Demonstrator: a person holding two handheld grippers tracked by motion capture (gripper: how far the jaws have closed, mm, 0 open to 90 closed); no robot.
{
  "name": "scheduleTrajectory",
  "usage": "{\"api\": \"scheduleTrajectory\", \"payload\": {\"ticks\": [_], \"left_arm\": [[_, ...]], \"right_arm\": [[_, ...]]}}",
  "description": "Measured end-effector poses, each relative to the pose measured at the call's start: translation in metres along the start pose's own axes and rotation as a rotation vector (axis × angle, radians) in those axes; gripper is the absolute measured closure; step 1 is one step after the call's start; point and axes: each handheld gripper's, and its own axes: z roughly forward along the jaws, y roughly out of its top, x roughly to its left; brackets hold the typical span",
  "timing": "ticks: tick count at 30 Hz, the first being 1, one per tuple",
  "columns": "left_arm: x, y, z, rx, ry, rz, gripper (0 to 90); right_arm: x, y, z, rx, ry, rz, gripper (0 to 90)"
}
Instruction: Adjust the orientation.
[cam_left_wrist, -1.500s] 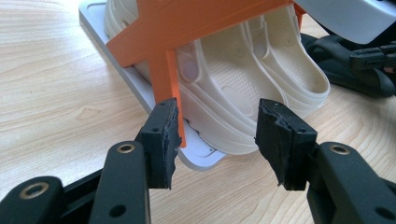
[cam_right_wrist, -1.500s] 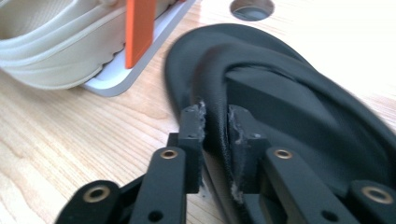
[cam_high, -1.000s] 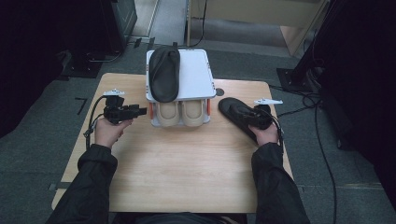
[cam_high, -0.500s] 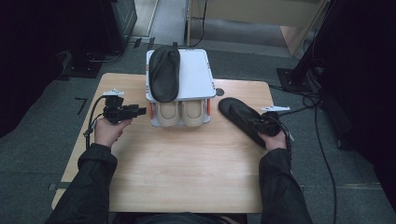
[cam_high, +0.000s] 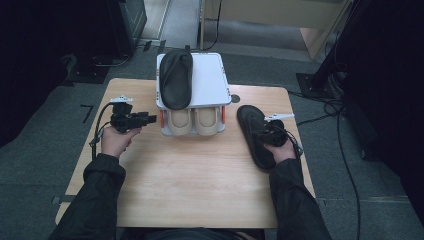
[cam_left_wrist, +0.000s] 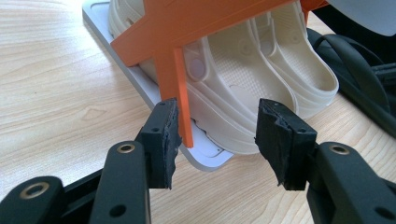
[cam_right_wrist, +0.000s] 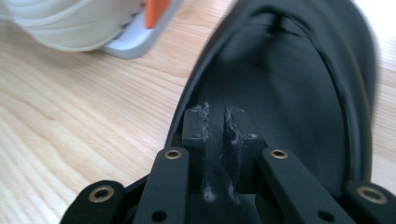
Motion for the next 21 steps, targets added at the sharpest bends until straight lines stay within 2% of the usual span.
{"api": "scheduleTrajectory", "payload": {"ticks": [6,10,16,21], "left_arm": [[0.001,0.0,0.0,-0.003,0.0,-0.003,48.9],[0.001,0.0,0.0,-0.001,-0.003,-0.001,48.8],[0.001,0.0,0.001,0.002,-0.003,0.0,48.8],[0.0,0.0,0.001,0.001,-0.004,0.002,48.8]], "right_arm": [[0.012,0.004,0.007,0.001,0.033,-0.018,75.0],[0.01,0.005,0.004,-0.004,0.025,-0.019,71.6],[0.002,0.008,-0.015,-0.104,0.014,-0.005,68.4],[-0.008,0.005,-0.022,-0.139,-0.018,0.003,63.0]]}}
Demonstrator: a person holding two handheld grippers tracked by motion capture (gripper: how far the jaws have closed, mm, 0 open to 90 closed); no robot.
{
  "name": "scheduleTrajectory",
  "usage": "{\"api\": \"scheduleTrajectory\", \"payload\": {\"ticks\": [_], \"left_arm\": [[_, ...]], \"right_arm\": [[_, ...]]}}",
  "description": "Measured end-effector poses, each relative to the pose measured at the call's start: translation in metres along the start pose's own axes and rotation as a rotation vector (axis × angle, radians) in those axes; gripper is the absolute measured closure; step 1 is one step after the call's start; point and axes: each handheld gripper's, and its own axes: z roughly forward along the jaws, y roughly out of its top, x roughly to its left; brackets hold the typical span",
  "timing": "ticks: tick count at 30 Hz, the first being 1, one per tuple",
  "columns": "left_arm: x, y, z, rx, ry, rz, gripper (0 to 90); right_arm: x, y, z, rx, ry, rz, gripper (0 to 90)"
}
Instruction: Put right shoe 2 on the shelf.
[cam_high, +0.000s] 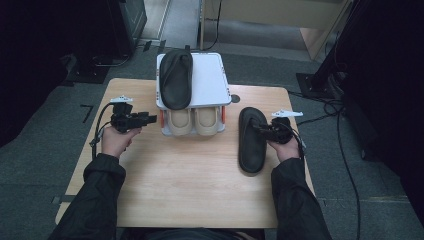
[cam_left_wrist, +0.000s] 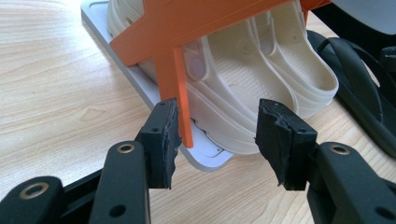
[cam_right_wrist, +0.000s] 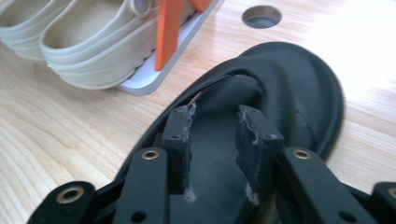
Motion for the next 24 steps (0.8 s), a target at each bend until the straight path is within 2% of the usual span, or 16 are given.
{"api": "scheduleTrajectory", "payload": {"ticks": [9,20,24], "left_arm": [[0.001,0.0,0.0,0.0,-0.003,-0.002,48.8],[0.0,-0.001,0.001,0.007,-0.006,0.0,48.9],[0.0,-0.001,0.002,0.01,-0.007,-0.001,48.9]], "right_arm": [[-0.012,-0.006,0.001,-0.008,-0.026,0.006,58.9],[-0.022,-0.016,0.017,0.057,-0.055,0.031,58.5],[-0.023,-0.018,0.023,0.067,-0.039,0.05,59.6]]}}
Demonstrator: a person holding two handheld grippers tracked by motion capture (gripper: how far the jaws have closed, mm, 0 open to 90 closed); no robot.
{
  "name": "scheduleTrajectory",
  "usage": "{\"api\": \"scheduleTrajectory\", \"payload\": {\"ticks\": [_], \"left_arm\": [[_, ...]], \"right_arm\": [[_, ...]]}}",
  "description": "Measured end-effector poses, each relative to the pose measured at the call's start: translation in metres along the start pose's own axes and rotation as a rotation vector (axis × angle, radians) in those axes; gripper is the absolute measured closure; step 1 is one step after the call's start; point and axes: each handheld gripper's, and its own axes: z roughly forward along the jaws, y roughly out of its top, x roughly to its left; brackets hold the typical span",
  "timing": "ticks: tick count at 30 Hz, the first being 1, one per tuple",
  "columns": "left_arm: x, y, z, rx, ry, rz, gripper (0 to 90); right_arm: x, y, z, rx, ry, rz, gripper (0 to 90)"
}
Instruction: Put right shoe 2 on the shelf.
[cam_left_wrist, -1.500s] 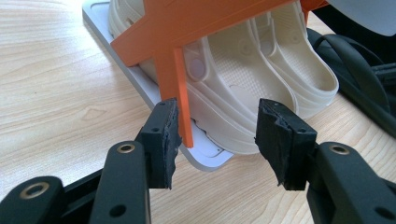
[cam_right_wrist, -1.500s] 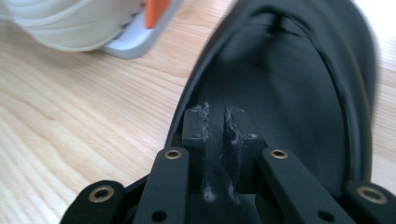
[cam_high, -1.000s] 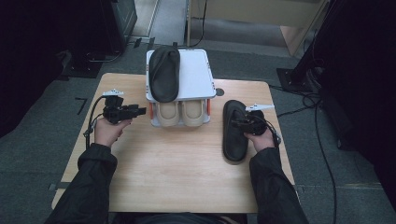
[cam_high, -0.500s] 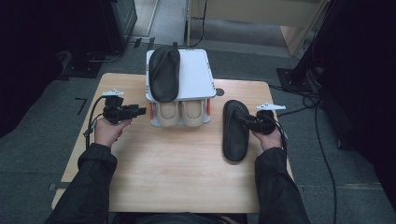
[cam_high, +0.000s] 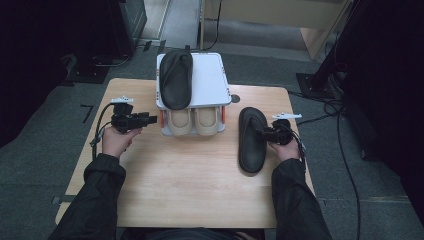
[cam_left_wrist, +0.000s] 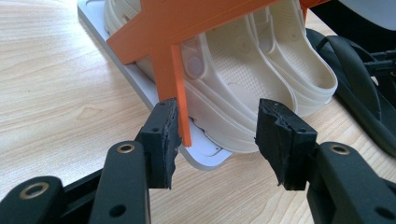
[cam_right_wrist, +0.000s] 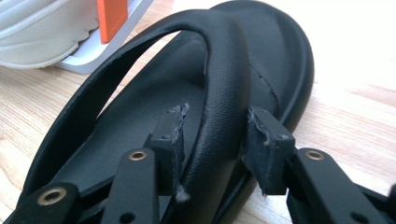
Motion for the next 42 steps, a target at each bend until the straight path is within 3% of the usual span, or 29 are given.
{"api": "scheduleTrajectory", "payload": {"ticks": [9,11,16,20,28,35,42], "left_arm": [[0.0,0.0,0.0,-0.001,0.001,-0.001,48.9],[0.0,0.0,-0.001,-0.002,0.002,-0.002,48.9],[0.0,0.0,-0.001,-0.003,0.002,-0.001,49.0],[0.0,0.0,-0.002,-0.004,-0.004,-0.001,48.9],[-0.001,0.0,-0.002,0.001,-0.01,0.007,48.7],[-0.003,-0.001,-0.001,0.006,-0.017,0.02,48.7],[-0.004,0.0,-0.001,0.005,-0.02,0.022,48.6]], "right_arm": [[0.003,0.003,0.001,0.01,-0.031,0.055,68.8],[0.004,0.005,0.001,0.016,-0.041,0.087,70.8],[0.008,0.009,-0.001,0.02,-0.052,0.104,71.2],[0.01,0.015,-0.003,0.033,-0.045,0.148,70.9],[0.014,0.029,-0.012,0.021,-0.044,0.168,71.0],[0.014,0.054,-0.026,0.002,-0.056,0.155,71.0],[0.02,0.103,-0.046,-0.034,-0.053,0.136,71.0]]}}
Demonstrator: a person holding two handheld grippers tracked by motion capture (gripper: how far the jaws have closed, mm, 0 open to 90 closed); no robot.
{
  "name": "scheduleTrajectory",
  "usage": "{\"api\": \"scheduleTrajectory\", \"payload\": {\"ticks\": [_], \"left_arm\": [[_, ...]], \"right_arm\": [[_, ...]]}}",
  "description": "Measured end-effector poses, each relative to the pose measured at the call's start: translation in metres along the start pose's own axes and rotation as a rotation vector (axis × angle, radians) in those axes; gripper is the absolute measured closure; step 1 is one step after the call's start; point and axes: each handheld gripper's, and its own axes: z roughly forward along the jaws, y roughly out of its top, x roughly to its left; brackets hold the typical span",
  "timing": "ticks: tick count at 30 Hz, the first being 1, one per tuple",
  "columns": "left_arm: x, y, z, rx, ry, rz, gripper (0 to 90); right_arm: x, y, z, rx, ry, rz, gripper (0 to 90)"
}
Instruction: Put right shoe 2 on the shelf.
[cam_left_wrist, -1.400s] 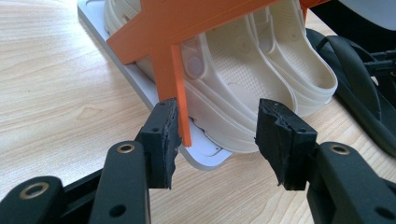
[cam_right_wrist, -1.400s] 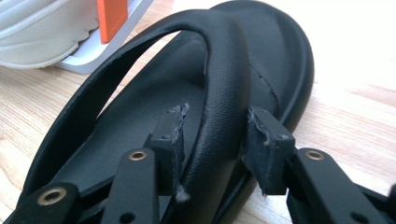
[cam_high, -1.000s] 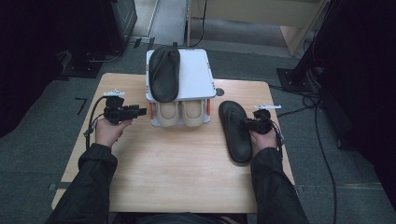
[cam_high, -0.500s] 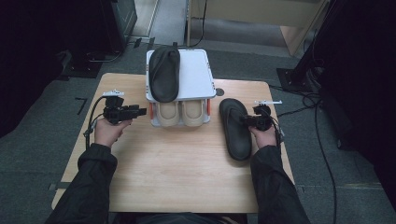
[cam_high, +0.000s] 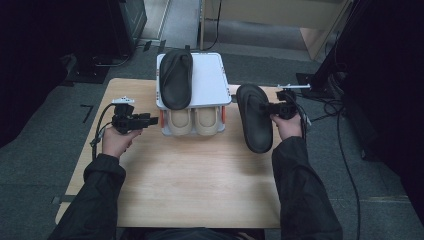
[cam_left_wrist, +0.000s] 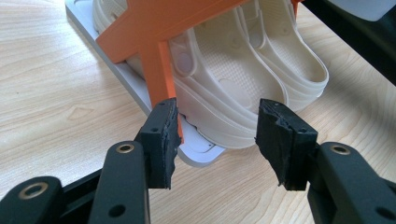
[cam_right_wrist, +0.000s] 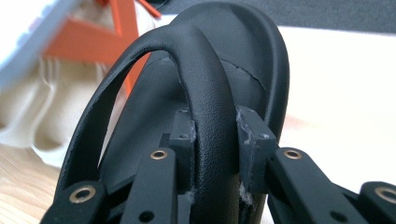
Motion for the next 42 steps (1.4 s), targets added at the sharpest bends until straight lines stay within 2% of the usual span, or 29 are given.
{"api": "scheduleTrajectory", "payload": {"ticks": [2,3,4,5,7,8,9,12,13,14,15,20,22,23,24,25,26,28,29,33,36,37,42], "left_arm": [[0.0,0.0,0.0,-0.001,0.0,0.0,48.5],[0.0,0.0,-0.001,-0.004,0.0,-0.002,48.5],[0.0,0.0,-0.001,-0.004,0.0,-0.002,48.5],[0.001,-0.002,-0.002,-0.018,0.0,-0.004,48.6],[0.001,-0.002,-0.002,-0.017,-0.003,-0.008,48.5],[0.001,-0.002,-0.003,-0.017,-0.001,-0.007,48.5],[0.001,-0.002,-0.003,-0.019,0.0,-0.008,48.5],[0.002,-0.002,-0.005,-0.023,-0.007,-0.009,48.5],[0.002,-0.002,-0.005,-0.019,-0.01,-0.01,48.5],[0.002,-0.002,-0.005,-0.019,-0.01,-0.01,48.5],[0.001,-0.002,-0.004,-0.016,-0.008,-0.009,48.5],[0.0,-0.003,-0.003,-0.007,-0.01,0.002,48.5],[0.001,-0.003,-0.003,-0.008,-0.015,-0.002,48.5],[0.002,-0.003,-0.004,-0.009,-0.02,-0.003,48.5],[0.002,-0.003,-0.004,-0.009,-0.02,-0.003,48.4],[0.002,-0.003,-0.004,-0.008,-0.021,0.0,48.4],[0.002,-0.003,-0.004,-0.008,-0.021,0.0,48.5],[0.002,-0.003,-0.005,-0.01,-0.027,-0.002,48.4],[0.002,-0.003,-0.005,-0.01,-0.027,-0.002,48.4],[0.003,-0.002,-0.005,-0.016,-0.03,-0.005,48.5],[0.003,-0.002,-0.005,-0.014,-0.029,-0.003,48.5],[0.003,-0.002,-0.005,-0.014,-0.029,-0.002,48.5],[0.004,-0.002,-0.006,-0.019,-0.03,-0.007,48.5]], "right_arm": [[0.002,0.007,-0.002,-0.006,-0.005,-0.009,71.0],[0.008,0.022,-0.008,-0.019,-0.01,-0.022,71.0],[0.008,0.022,-0.008,-0.019,-0.01,-0.022,71.0],[0.012,0.034,-0.012,-0.024,-0.013,-0.024,71.0],[0.017,0.048,-0.016,-0.034,-0.013,-0.035,71.0],[0.017,0.048,-0.016,-0.034,-0.013,-0.035,71.0],[0.023,0.061,-0.018,-0.046,-0.015,-0.046,71.1],[0.03,0.072,-0.018,-0.048,-0.016,-0.062,71.1],[0.037,0.081,-0.015,-0.047,-0.018,-0.07,71.1],[0.037,0.081,-0.015,-0.047,-0.018,-0.07,71.1],[0.046,0.09,-0.008,-0.035,-0.02,-0.078,71.0],[0.066,0.106,0.016,-0.018,0.002,-0.096,71.1],[0.071,0.109,0.021,-0.016,0.005,-0.092,71.1],[0.081,0.115,0.032,-0.015,0.025,-0.088,71.1],[0.081,0.115,0.032,-0.015,0.025,-0.088,71.1],[0.088,0.118,0.042,-0.015,0.034,-0.082,71.1],[0.088,0.118,0.042,-0.015,0.034,-0.082,71.1],[0.097,0.124,0.055,-0.006,0.049,-0.07,71.2],[0.097,0.124,0.055,-0.006,0.049,-0.07,71.2],[0.108,0.132,0.073,0.016,0.035,-0.076,71.6],[0.112,0.135,0.078,0.01,0.038,-0.073,71.6],[0.117,0.137,0.084,0.014,0.022,-0.075,71.7],[0.124,0.137,0.09,0.009,0.024,-0.056,71.4]]}}
